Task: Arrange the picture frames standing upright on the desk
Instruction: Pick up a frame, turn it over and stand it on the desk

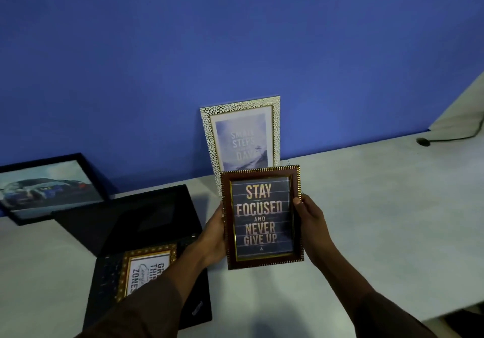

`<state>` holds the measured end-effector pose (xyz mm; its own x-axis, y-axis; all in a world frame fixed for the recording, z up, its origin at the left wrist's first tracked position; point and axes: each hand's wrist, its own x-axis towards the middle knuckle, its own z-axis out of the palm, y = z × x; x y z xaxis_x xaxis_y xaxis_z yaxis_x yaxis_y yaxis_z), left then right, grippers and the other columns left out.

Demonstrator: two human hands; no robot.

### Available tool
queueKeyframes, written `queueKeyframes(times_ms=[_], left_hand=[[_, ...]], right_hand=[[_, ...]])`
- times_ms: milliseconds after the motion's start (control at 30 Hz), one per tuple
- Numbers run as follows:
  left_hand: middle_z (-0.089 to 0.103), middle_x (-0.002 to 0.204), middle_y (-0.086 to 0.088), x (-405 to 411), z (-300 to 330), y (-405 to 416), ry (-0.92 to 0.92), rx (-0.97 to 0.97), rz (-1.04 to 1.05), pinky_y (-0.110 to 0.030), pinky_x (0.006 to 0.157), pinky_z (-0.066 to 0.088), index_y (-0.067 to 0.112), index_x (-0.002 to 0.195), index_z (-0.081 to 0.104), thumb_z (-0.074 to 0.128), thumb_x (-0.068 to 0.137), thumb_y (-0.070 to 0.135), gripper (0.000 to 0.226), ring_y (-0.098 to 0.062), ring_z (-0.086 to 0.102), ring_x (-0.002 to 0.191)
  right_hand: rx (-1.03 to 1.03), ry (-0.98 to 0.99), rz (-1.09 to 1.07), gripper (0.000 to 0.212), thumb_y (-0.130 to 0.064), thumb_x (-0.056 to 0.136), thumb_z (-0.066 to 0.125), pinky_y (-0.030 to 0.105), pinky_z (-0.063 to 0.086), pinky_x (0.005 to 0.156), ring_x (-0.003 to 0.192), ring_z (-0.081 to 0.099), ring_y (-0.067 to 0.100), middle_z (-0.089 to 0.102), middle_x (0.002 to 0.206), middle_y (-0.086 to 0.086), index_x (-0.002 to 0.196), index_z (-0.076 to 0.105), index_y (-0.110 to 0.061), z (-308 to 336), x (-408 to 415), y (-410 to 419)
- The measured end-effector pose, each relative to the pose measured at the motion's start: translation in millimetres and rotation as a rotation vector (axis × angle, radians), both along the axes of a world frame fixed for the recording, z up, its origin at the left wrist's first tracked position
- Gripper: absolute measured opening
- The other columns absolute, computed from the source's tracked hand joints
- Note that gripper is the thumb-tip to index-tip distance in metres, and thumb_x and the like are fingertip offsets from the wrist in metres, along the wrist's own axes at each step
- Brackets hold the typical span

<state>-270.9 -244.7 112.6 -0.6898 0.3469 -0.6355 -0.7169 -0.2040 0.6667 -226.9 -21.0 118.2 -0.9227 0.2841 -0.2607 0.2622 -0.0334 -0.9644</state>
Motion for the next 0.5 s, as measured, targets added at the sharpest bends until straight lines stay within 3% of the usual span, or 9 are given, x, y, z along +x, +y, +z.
queueKeyframes(times_ms=[100, 333, 500], left_hand=[[0.064, 0.132, -0.024, -10, -7, 6, 0.0, 0.025, 0.014, -0.058, 0.108, 0.043, 0.005, 0.133, 0.061, 0.05, 0.096, 0.052, 0.06, -0.043, 0.059, 0.124], [0.063, 0.132, -0.026, -52, -49, 10, -0.029, -0.032, -0.024, -0.062, 0.111, 0.038, 0.003, 0.132, 0.061, 0.047, 0.098, 0.049, 0.059, -0.045, 0.059, 0.124], [0.069, 0.124, -0.024, -64, -72, 14, -0.063, -0.102, -0.045, -0.058, 0.109, 0.043, 0.004, 0.123, 0.067, 0.043, 0.102, 0.041, 0.05, -0.043, 0.063, 0.118]], right_hand=[[-0.024, -0.009, 0.02, 0.035, -0.036, 0.104, 0.042, 0.04, 0.061, 0.082, 0.097, 0.075, 0.024, 0.075, 0.107, 0.005, 0.117, 0.06, -0.009, -12, -7, 3], [-0.132, -0.121, 0.037, 0.046, -0.046, 0.104, 0.031, 0.027, 0.061, 0.073, 0.103, 0.074, 0.018, 0.076, 0.114, -0.002, 0.126, 0.062, -0.021, -31, -26, 4], [-0.222, -0.234, -0.043, 0.053, -0.055, 0.098, 0.023, 0.017, 0.058, 0.061, 0.088, 0.076, 0.005, 0.079, 0.096, -0.013, 0.115, 0.066, -0.029, -49, -26, 6]])
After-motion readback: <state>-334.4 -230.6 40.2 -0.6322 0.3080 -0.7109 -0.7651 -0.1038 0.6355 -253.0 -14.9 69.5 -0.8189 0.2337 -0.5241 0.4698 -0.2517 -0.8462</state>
